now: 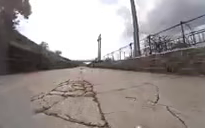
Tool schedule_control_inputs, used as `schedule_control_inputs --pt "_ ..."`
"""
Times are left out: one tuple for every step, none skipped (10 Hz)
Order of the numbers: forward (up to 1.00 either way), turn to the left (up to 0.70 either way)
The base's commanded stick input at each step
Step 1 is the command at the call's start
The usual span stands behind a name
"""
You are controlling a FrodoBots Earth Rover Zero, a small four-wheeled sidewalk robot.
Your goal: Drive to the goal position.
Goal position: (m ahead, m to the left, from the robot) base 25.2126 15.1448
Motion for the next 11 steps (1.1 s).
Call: schedule_control_inputs --pt "1.0 0.0" --pt "1.0 0.0" --pt "1.0 0.0" --pt "1.0 0.0" --pt "1.0 0.0" --pt "1.0 0.0" --pt "1.0 0.0" --pt "1.0 0.0" --pt "1.0 0.0" --pt "1.0 0.0" --pt "1.0 0.0"
